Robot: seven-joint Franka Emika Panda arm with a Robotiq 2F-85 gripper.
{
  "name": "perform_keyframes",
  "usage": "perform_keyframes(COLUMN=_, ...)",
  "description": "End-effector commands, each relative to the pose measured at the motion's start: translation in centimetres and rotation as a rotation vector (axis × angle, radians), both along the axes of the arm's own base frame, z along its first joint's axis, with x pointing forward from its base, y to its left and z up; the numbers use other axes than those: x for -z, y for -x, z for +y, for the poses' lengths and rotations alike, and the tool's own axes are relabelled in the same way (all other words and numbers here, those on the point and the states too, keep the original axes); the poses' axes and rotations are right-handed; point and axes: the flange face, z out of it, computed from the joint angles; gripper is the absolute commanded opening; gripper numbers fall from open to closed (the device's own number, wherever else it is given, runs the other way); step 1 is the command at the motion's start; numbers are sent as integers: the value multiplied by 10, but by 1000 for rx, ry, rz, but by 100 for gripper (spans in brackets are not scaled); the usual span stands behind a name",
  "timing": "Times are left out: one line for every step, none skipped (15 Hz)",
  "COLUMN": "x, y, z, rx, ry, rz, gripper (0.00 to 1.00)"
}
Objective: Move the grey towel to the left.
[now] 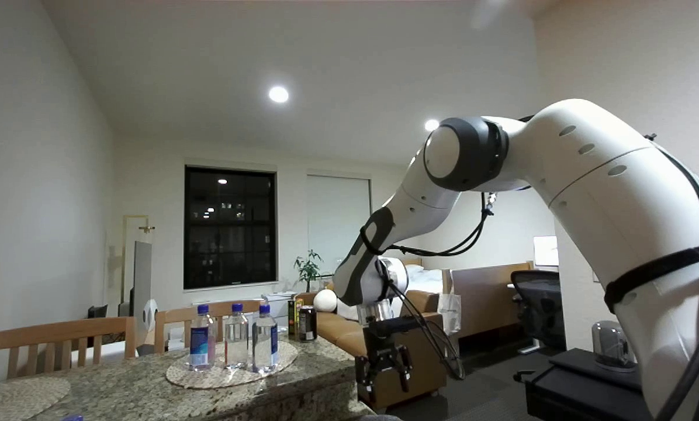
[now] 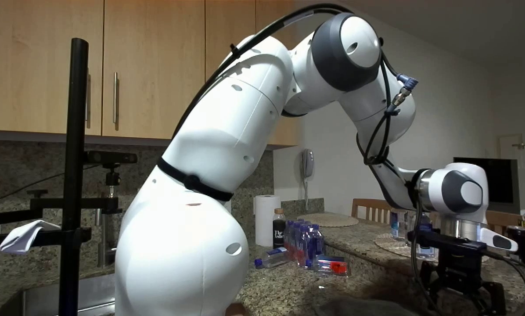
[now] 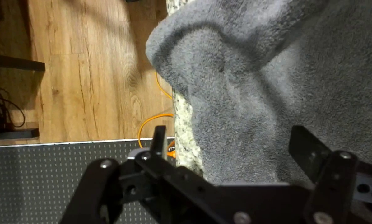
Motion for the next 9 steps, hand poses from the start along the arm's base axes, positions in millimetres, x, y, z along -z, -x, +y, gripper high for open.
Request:
perform_keyframes(x=10, y=-2, z=-12, rx=-55, ry=-63, rz=29, gripper=100)
perform_keyframes(x=13, y=-4, z=-14, rx=-60, ry=-71, rz=35, gripper=100)
perform_keyframes(x=15, y=-5, z=-15, rx=-65, ry=-80, rz=45, gripper=100)
perform_keyframes(x=17, y=-7, z=-17, rx=-75, ry=-93, rz=52, gripper=100)
perform_keyframes(x=19, y=-9, z=-18, rx=-81, ry=-102, rz=59, gripper=100)
perform_keyframes(x=22, y=-11, z=-18, rx=-89, ry=-108, rz=75, gripper=100)
perform_keyframes(x=25, y=-12, z=-19, rx=-95, ry=-113, rz=90, gripper=100)
perform_keyframes(x=27, y=-13, z=-21, rx=-101, ry=-118, rz=100, gripper=100)
perform_keyframes(x=30, y=-14, z=-22, rx=-102, ry=-121, rz=106, gripper=100)
